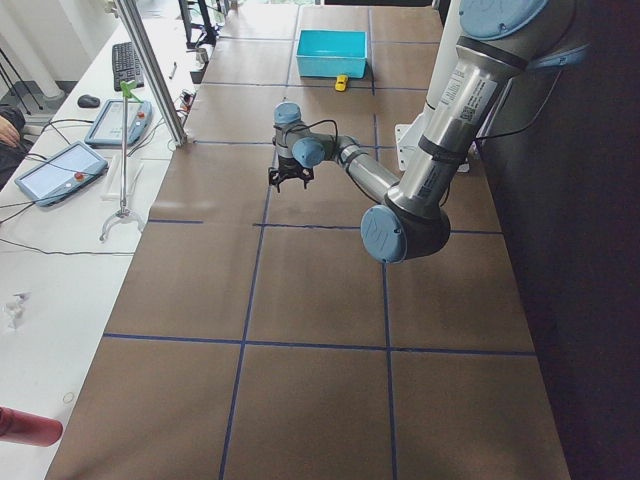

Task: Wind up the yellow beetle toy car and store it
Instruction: 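Release the car and raise the left arm away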

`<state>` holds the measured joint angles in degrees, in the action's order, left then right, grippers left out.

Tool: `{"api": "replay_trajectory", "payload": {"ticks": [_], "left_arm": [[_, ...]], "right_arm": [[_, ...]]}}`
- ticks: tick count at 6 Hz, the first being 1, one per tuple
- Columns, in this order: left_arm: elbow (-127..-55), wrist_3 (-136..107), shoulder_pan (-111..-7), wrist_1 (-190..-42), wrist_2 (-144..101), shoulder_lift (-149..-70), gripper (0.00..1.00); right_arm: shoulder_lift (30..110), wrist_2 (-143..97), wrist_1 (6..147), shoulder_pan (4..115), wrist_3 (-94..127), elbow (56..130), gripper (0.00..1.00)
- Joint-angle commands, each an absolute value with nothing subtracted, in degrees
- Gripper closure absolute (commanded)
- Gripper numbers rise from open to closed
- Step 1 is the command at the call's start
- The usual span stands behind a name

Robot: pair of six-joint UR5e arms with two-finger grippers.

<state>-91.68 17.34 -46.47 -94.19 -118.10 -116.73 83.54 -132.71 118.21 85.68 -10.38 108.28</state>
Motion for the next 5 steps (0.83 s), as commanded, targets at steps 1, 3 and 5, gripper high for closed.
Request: {"api": "replay_trajectory", "payload": {"ticks": [1, 3, 5], "left_arm": [[-91.58, 17.05, -51.3, -90.97, -121.1, -116.11, 0.0], [-91.84, 16.79, -55.7, -90.97, -123.29, -112.44, 0.0], [-91.93, 16.79, -61.66, -90.88, -129.78, -106.83, 0.0]], "right_arm": [[82.71, -132.71, 118.21, 85.61, -10.28, 108.28, 0.0], [79.48, -131.58, 118.39, 83.34, -11.07, 108.89, 0.0], [79.1, -130.96, 118.39, 82.79, -11.07, 111.43, 0.0]]}}
